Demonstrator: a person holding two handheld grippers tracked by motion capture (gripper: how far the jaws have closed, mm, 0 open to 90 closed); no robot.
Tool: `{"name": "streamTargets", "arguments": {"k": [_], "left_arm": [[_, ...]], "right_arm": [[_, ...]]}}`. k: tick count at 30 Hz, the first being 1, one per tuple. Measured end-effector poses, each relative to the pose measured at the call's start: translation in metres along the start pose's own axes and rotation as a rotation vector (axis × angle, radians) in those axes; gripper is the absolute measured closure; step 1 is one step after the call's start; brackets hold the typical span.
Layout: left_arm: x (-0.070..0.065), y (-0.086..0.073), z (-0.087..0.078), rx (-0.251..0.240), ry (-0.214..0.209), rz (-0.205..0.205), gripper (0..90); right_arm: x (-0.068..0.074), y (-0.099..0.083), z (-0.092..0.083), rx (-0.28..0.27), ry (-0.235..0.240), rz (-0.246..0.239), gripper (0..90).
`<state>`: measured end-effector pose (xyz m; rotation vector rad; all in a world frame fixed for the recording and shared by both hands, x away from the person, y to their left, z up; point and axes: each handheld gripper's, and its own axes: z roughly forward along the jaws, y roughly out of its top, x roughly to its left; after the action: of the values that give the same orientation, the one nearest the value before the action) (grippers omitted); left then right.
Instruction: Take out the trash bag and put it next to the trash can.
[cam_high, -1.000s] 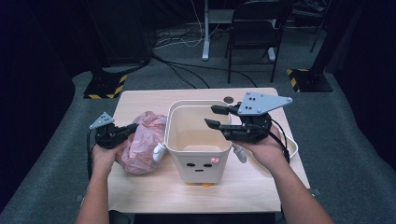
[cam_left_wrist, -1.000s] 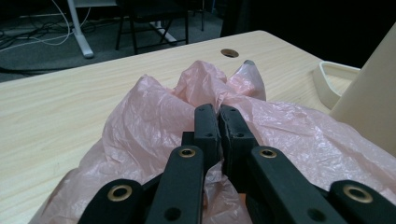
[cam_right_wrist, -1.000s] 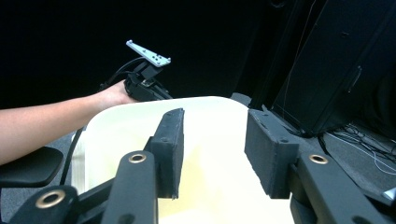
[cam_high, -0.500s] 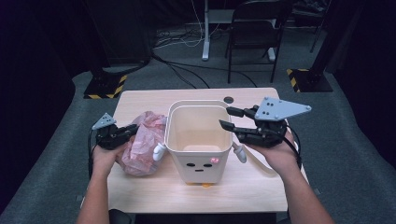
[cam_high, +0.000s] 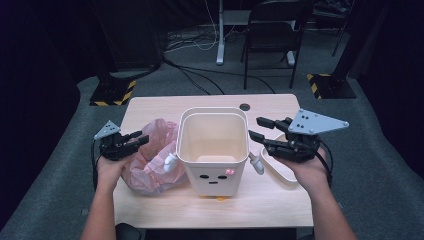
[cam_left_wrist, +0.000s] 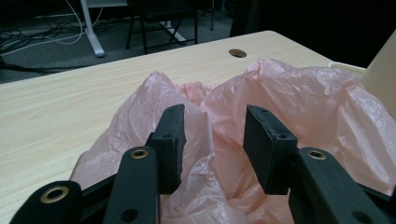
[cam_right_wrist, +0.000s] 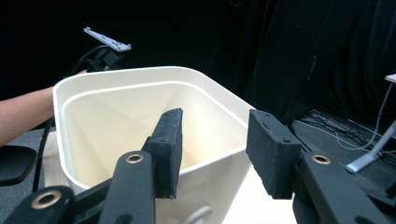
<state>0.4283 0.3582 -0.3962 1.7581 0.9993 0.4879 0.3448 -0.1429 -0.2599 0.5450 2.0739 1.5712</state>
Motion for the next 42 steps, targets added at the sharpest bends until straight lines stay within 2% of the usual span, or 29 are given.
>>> {"name": "streamTargets", "arguments": {"k": [6, 10, 26, 35, 37, 40, 42], "left_arm": [[-0.002, 0.002, -0.003, -0.01, 0.026, 0.014, 51.4], [-0.004, 0.004, -0.006, -0.026, 0.029, 0.012, 48.8], [-0.013, 0.013, -0.015, -0.045, 0.027, 0.034, 46.3], [-0.022, 0.019, -0.02, -0.059, 0.02, 0.064, 44.8], [-0.024, 0.021, -0.019, -0.058, 0.018, 0.07, 44.7], [-0.028, 0.023, -0.019, -0.056, 0.012, 0.085, 44.6], [-0.031, 0.024, -0.019, -0.059, 0.009, 0.093, 44.6]], "right_arm": [[-0.003, -0.008, -0.004, 0.013, -0.026, 0.006, 54.9], [-0.004, -0.013, -0.006, 0.015, -0.039, 0.01, 54.9], [-0.017, -0.042, -0.012, 0.037, -0.086, 0.055, 54.7], [-0.024, -0.066, -0.012, 0.054, -0.093, 0.11, 55.0], [-0.026, -0.071, -0.012, 0.053, -0.107, 0.118, 55.1], [-0.027, -0.079, -0.011, 0.084, -0.144, 0.093, 55.1], [-0.028, -0.085, -0.01, 0.096, -0.157, 0.097, 55.1]]}}
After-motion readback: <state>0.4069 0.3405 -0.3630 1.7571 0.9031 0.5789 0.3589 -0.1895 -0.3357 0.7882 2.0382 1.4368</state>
